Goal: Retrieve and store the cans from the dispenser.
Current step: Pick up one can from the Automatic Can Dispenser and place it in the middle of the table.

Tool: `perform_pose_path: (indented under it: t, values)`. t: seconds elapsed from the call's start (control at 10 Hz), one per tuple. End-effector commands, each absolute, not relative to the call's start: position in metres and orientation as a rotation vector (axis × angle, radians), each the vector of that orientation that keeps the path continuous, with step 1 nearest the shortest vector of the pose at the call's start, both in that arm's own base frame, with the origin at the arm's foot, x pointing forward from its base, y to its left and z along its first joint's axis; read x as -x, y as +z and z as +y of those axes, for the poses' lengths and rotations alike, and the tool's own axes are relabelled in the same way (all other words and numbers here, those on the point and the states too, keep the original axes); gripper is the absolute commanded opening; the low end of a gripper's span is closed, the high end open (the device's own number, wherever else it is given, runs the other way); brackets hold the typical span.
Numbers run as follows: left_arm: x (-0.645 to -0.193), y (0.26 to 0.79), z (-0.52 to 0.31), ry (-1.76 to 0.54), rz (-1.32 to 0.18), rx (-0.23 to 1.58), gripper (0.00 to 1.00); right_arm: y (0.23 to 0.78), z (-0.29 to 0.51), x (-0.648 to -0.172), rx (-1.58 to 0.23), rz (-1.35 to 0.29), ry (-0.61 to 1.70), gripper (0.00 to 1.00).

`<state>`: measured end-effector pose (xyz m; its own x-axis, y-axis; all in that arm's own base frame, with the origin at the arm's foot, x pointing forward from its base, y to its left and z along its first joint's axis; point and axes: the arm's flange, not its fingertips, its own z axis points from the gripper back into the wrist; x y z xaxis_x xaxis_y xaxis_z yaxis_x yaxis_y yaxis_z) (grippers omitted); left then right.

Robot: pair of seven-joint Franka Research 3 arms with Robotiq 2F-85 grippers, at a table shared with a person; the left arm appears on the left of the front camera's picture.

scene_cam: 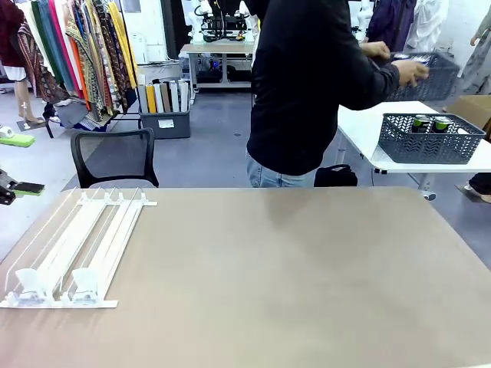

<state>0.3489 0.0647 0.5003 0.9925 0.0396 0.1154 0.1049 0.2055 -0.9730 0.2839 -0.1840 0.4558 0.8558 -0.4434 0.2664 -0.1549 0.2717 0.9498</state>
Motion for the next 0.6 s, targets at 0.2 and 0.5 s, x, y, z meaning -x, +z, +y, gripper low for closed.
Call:
perform_pose_path:
  t: [0.2, 0.5]
  values:
    - [-0.3487, 0.5028, 0.0639, -0.04, -0.133, 1.38, 1.0, 0.4597, -0.1839, -0.287, -1.32, -0.572, -0.202, 1.0]
    - [-0.3487, 0.5028, 0.0639, -0.04, -0.133, 1.38, 1.0, 0.4597, -0.1839, -0.287, -1.32, -0.572, -0.202, 1.0]
